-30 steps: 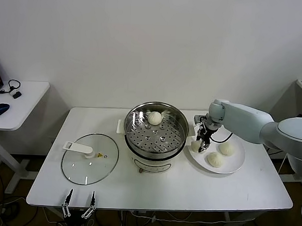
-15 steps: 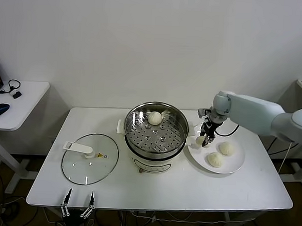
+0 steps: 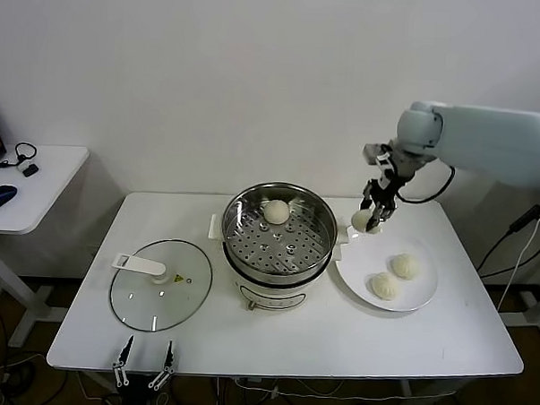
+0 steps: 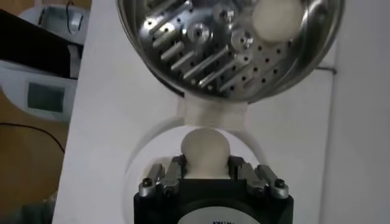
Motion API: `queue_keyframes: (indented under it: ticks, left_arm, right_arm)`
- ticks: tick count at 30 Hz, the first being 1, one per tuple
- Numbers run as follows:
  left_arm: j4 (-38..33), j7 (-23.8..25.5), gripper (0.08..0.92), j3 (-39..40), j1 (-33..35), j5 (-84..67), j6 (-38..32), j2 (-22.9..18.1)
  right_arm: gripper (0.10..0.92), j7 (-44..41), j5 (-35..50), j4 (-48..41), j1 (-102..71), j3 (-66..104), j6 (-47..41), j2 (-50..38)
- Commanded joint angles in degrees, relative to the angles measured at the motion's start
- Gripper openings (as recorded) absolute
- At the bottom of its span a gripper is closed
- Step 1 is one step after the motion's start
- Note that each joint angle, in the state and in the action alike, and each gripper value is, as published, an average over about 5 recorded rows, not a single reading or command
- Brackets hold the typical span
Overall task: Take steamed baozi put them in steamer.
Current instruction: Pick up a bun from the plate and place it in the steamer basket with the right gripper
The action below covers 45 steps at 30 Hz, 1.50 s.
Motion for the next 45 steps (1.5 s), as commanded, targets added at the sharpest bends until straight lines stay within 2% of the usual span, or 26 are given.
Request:
queue_keyframes:
  ticks: [1, 9, 18, 34, 45]
  left_arm:
    - [-0.06, 0.06, 0.823, 0.15, 0.33, 0.42, -0.02, -0.03]
    - [-1.12, 0.09, 0.823, 0.11, 0.72, 0.76, 0.30, 0.13]
    - [-2.06, 0.09, 0.823, 0.14, 0.74, 1.13, 0.74, -0.05]
    - [-1.95, 0.06, 0.823, -0.49, 1.00, 1.07, 0.77, -0.04]
    - [-1.82, 0.10, 0.823, -0.59, 0.88, 0.97, 0.81, -0.01]
  right_arm:
    - [0.492, -0.39, 8.18, 6.16, 10.78, -3.34, -0.66, 6.17]
    - [0.492, 1.47, 10.51, 0.33, 4.65, 2.01, -2.57, 16.91]
    - [0.492, 3.57, 8.32, -5.58, -5.80, 7.81, -4.37, 23.85]
    - [0.492, 3.68, 0.85, -16.38, -16.43, 9.25, -3.61, 29.17]
    - [0.492, 3.90, -2.30, -19.20, -19.76, 10.42, -3.04, 29.72]
